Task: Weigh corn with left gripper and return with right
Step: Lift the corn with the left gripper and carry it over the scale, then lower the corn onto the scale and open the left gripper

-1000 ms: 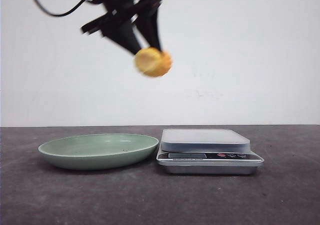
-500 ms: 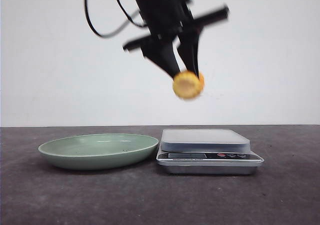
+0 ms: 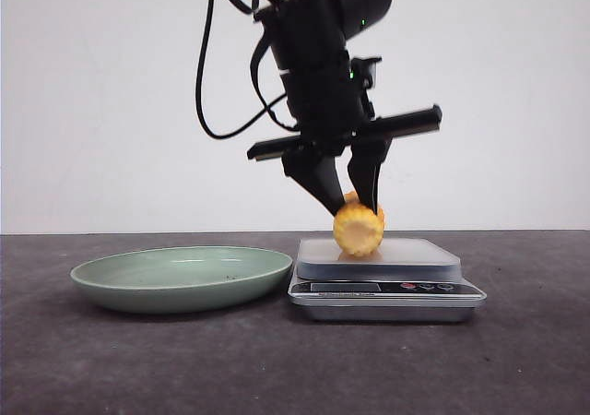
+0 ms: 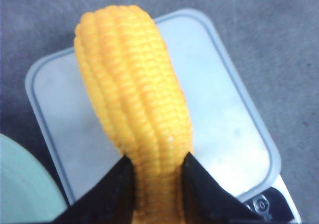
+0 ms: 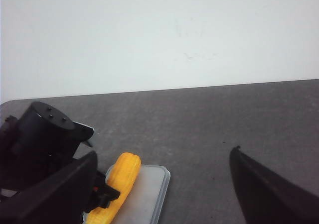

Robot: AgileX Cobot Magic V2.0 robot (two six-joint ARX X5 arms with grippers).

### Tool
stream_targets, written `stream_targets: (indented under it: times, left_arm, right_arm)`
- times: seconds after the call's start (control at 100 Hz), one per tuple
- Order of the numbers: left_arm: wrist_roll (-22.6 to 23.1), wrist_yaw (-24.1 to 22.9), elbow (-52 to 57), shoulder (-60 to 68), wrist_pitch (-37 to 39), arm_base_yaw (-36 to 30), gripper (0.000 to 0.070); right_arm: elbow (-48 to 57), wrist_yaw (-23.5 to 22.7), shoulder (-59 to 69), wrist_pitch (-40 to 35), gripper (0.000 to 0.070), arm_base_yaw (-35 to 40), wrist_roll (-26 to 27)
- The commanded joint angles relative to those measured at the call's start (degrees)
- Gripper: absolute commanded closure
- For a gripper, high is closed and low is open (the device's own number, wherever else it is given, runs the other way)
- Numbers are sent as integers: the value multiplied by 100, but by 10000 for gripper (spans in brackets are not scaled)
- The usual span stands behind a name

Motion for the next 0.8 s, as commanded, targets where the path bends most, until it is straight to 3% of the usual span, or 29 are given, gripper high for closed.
stream_targets:
  times: [0.0, 0.19, 0.27, 0.39, 0.61, 0.73, 0.79]
  left_arm:
    - [-74, -20, 151, 151, 50, -72, 693]
    - [-72, 26, 151, 153, 184, -72, 688]
    - [-63, 81, 151, 153, 195, -79, 651]
    - [-17, 87, 151, 153, 197, -85, 539]
    - [-20, 96, 151, 153, 188, -85, 533]
    - [-22, 96, 151, 153, 192, -92, 375]
    - [-22, 94, 151, 153, 195, -98, 346]
  right_arm:
    - [120, -11, 26, -4, 163, 4, -61]
    - [120, -9, 26, -37, 163, 4, -63]
    - [120, -9, 26, -37, 163, 4, -63]
    - [120, -9, 26, -37, 163, 4, -63]
    - [120, -11, 26, -50, 163, 4, -63]
    - [120, -11, 26, -52, 163, 4, -63]
    - [120, -11, 26, -55, 163, 4, -63]
